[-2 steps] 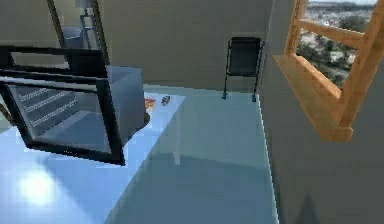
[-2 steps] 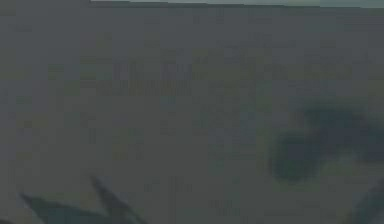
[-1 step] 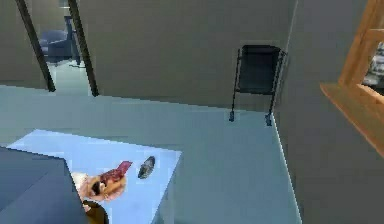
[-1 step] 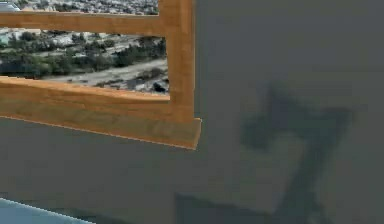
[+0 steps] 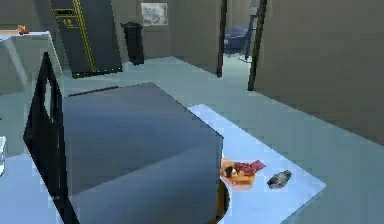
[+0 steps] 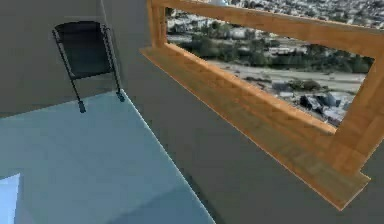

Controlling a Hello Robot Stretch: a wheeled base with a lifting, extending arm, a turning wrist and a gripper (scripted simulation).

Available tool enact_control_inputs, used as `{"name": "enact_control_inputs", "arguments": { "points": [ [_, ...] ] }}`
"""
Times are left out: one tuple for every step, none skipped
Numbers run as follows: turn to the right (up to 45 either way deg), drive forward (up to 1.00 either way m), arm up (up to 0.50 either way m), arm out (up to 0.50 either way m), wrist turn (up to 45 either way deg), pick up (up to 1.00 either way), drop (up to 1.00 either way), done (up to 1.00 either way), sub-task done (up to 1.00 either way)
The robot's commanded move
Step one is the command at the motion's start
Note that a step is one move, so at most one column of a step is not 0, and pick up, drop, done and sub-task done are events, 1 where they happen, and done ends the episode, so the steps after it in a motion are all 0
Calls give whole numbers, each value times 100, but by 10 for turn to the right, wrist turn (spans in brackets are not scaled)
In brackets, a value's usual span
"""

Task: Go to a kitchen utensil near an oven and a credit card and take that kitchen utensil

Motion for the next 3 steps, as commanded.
{"name": "enact_control_inputs", "arguments": {
  "points": [
    [-450,0,0,0,0,0,0,0,0],
    [-360,0,0,0,0,0,0,0,0],
    [0,0,50,0,0,0,0,0,0]
  ]
}}
